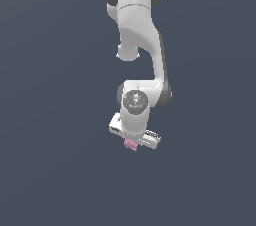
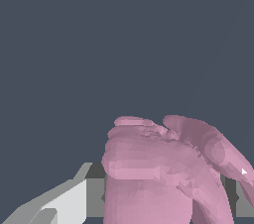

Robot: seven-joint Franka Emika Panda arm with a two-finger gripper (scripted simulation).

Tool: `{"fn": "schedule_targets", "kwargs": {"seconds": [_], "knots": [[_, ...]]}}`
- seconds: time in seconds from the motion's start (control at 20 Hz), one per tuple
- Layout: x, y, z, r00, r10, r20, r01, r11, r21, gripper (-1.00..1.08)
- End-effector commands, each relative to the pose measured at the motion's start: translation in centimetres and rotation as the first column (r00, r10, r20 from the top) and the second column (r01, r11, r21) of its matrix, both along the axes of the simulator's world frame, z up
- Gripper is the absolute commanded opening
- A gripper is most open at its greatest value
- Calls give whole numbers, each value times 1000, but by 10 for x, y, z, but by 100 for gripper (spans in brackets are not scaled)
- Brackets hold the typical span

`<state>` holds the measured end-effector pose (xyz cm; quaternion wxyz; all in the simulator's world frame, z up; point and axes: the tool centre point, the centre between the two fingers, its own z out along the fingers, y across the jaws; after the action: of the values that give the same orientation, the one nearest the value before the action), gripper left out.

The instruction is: Pick up the object and move it to a goal position.

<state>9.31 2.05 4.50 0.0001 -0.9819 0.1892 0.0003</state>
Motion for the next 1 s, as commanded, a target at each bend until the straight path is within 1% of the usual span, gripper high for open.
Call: {"fn": "schedule_targets", "kwargs": {"seconds": [0.0,0.35,0.95], "knots": [[-9,-13,2,1000,-1,0,1,1000,0,-100],[-44,-63,10,1000,-1,0,1,1000,0,-100],[-120,-173,27,1000,-1,0,1,1000,0,-100]]}}
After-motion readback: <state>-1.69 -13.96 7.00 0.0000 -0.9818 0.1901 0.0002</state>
